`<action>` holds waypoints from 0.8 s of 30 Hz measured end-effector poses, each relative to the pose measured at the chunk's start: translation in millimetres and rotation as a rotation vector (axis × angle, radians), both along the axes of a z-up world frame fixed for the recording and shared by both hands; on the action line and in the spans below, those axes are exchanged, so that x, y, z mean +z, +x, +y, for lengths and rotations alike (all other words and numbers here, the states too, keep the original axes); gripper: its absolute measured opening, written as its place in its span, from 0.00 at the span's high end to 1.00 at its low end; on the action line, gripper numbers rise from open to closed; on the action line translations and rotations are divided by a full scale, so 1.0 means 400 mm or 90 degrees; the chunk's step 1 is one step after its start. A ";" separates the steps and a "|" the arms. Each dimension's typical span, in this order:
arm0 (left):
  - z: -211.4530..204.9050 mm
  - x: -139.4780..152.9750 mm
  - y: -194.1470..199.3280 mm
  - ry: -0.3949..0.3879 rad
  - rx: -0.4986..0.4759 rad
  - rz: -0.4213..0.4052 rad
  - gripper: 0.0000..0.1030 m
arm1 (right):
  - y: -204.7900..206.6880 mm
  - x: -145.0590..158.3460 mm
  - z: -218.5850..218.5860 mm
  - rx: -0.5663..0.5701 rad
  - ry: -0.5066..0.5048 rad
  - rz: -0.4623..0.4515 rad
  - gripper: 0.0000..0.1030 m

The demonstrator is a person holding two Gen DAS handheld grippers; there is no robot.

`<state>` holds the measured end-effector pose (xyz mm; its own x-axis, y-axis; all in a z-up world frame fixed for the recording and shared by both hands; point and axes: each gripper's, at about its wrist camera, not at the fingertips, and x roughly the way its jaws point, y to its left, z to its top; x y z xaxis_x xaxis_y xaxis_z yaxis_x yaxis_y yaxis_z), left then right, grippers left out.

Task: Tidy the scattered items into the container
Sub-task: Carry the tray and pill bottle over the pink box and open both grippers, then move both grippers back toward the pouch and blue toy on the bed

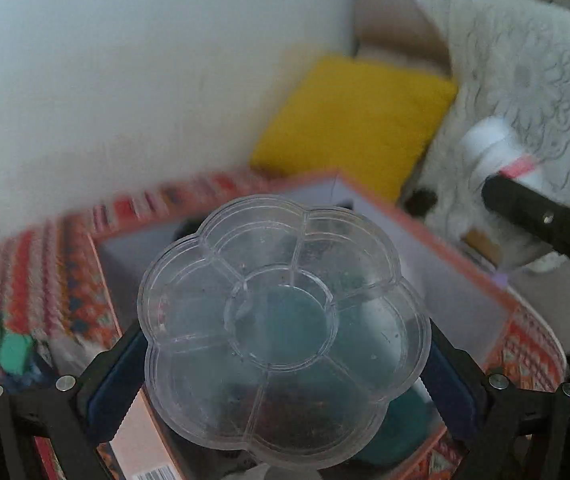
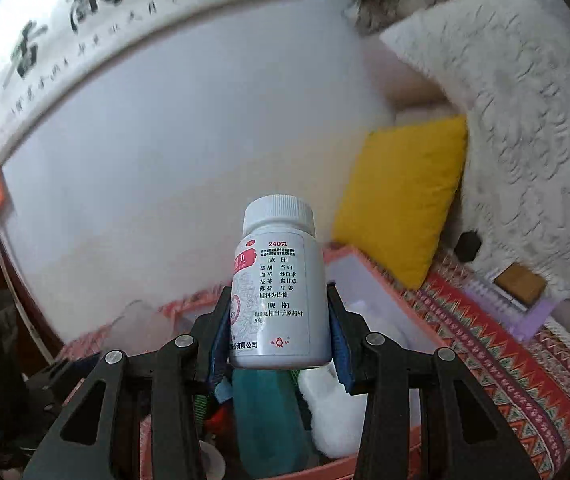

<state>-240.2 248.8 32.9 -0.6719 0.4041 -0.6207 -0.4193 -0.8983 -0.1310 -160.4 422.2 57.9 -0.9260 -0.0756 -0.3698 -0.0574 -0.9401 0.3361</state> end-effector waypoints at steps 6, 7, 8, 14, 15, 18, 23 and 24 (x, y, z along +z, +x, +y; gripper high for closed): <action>-0.158 -0.013 0.016 0.093 0.056 -0.038 0.01 | -0.030 -0.046 -0.011 0.004 -0.051 0.011 0.05; -0.185 -0.016 0.024 0.102 0.072 -0.038 0.01 | -0.029 -0.051 -0.015 0.009 -0.059 0.011 0.05; -0.194 -0.022 0.028 0.099 0.077 -0.041 0.01 | -0.022 -0.053 -0.019 0.010 -0.067 0.014 0.05; -0.196 -0.041 0.055 0.136 0.025 -0.063 0.01 | 0.005 -0.039 -0.067 0.035 -0.108 0.037 0.05; -0.209 -0.036 0.063 0.154 0.024 -0.060 0.01 | 0.013 -0.034 -0.076 0.044 -0.107 0.042 0.05; -0.242 -0.031 0.072 0.184 0.022 -0.068 0.01 | 0.044 -0.016 -0.112 0.037 -0.077 0.056 0.05; -0.377 -0.044 0.130 0.204 0.094 -0.053 0.01 | 0.040 -0.009 -0.166 0.077 -0.069 0.053 0.05; -0.409 -0.055 0.146 0.195 0.111 -0.047 0.01 | 0.038 -0.008 -0.183 0.085 -0.060 0.050 0.05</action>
<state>-181.7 85.2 10.8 -0.7051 0.4622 -0.5379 -0.2423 -0.8698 -0.4298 -145.1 348.9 54.7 -0.9310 -0.2309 -0.2826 0.0954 -0.9015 0.4222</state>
